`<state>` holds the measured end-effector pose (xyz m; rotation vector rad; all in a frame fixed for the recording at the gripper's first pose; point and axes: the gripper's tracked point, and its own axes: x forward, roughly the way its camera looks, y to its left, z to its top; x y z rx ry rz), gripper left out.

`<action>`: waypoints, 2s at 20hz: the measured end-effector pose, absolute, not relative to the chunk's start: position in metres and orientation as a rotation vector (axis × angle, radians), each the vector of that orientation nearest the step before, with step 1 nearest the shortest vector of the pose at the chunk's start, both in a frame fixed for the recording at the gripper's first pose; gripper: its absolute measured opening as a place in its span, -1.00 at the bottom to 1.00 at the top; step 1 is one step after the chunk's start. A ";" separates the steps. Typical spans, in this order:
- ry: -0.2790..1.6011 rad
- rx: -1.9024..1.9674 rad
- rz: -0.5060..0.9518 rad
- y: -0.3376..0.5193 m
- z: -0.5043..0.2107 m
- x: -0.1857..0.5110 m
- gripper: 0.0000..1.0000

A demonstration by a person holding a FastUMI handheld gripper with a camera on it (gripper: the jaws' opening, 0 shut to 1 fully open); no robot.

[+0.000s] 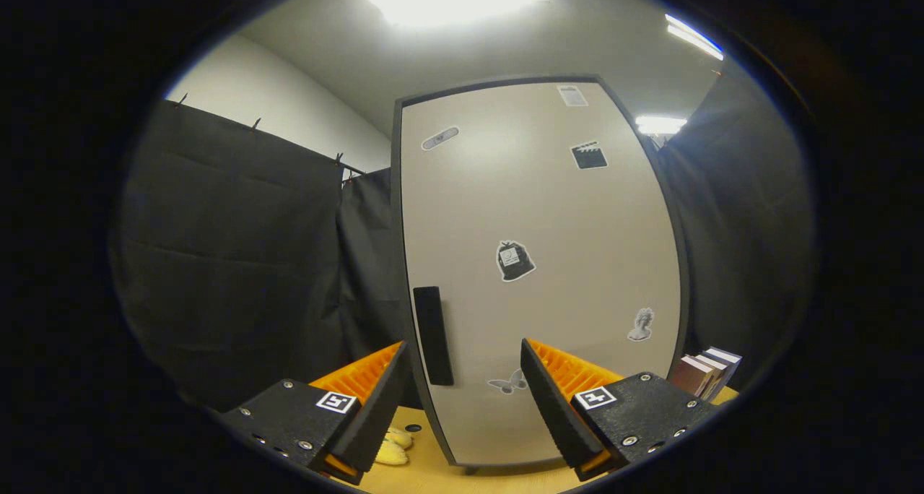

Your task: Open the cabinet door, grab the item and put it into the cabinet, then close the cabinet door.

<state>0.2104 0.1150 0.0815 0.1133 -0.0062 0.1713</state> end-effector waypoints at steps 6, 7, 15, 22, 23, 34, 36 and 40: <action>0.049 0.109 0.156 0.130 0.063 0.258 0.88; 0.051 0.115 0.160 0.133 0.063 0.264 0.86; 0.100 0.056 0.198 0.167 0.053 0.307 0.56; 0.121 0.008 0.158 0.171 0.051 0.313 -0.30; 0.126 0.013 0.157 0.170 0.050 0.314 -0.34; 0.152 0.029 0.188 0.165 0.047 0.303 -0.51; 0.153 0.034 0.206 0.163 0.047 0.300 -0.51; 0.167 0.044 0.227 0.159 0.045 0.299 -0.51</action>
